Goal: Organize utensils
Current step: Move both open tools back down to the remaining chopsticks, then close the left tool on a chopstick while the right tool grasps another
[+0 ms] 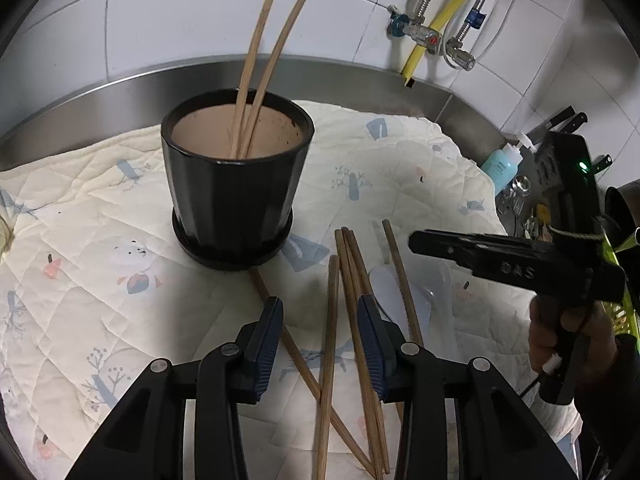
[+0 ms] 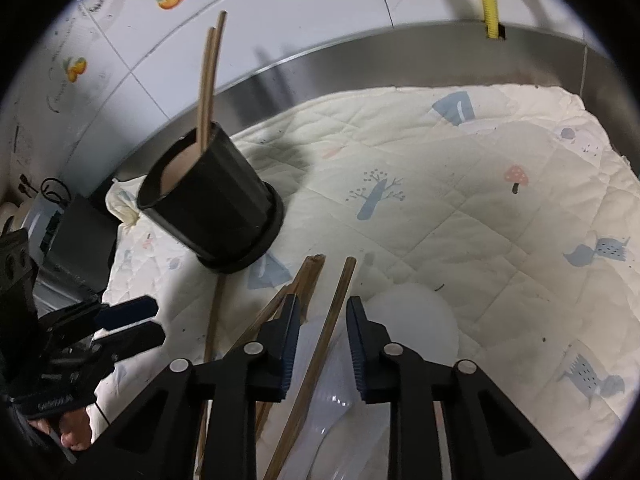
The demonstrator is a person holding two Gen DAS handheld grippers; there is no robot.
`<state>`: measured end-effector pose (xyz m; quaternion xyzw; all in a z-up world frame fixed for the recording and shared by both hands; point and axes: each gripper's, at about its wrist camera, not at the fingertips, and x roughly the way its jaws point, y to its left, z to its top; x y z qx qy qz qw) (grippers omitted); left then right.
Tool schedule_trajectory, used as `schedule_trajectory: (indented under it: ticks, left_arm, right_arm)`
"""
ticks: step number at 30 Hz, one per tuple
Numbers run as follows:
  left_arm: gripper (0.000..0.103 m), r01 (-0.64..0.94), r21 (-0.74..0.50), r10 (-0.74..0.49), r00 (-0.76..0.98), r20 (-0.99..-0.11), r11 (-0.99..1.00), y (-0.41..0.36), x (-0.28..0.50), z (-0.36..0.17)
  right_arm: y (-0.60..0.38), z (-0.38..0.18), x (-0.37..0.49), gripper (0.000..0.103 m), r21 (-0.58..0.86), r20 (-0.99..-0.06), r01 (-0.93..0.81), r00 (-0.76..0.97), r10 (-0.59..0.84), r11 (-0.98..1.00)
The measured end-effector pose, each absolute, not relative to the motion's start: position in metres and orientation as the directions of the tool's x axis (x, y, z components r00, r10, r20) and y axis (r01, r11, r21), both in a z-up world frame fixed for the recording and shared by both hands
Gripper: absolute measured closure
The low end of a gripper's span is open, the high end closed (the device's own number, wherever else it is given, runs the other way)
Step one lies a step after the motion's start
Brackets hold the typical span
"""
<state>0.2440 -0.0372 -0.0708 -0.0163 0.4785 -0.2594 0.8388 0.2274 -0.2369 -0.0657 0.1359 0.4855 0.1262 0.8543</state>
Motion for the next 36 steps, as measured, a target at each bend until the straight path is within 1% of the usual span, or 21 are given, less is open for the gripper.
schedule_trajectory:
  ticks: [4,13,14,15,16,22,36]
  left_arm:
    - [0.067,0.431,-0.279,-0.454,0.387,-0.803,0.858,-0.041,0.246,-0.078]
    - [0.07,0.458,-0.271,-0.453,0.353,-0.818,0.847,-0.053,0.25,-0.09]
    - [0.07,0.46,-0.27,-0.452,0.35,-0.821,0.846,-0.055,0.25,-0.092]
    - [0.071,0.464,-0.267,-0.449,0.345,-0.824,0.845,-0.058,0.251,-0.094]
    - [0.073,0.466,-0.264,-0.447,0.342,-0.826,0.844,-0.06,0.252,-0.095]
    - [0.08,0.49,-0.251,-0.438,0.316,-0.841,0.835,-0.076,0.259,-0.107]
    - [0.082,0.513,-0.176,-0.367,0.299,-0.881,0.84,-0.103,0.279,-0.13]
  right_arm:
    - [-0.237,-0.075,0.238,0.079,0.367,-0.802,-0.069,0.482,0.353,0.928]
    - [-0.234,-0.093,0.255,0.079,0.36,-0.826,-0.055,0.446,0.346,0.931]
    - [-0.233,-0.095,0.256,0.081,0.358,-0.829,-0.053,0.442,0.343,0.932]
    - [-0.233,-0.097,0.256,0.089,0.356,-0.831,-0.053,0.438,0.342,0.933]
    - [-0.233,-0.097,0.257,0.089,0.359,-0.831,-0.051,0.438,0.344,0.932]
    - [-0.237,-0.087,0.251,0.089,0.364,-0.816,-0.058,0.462,0.348,0.93]
    - [-0.248,-0.042,0.223,0.09,0.384,-0.745,-0.09,0.558,0.366,0.919]
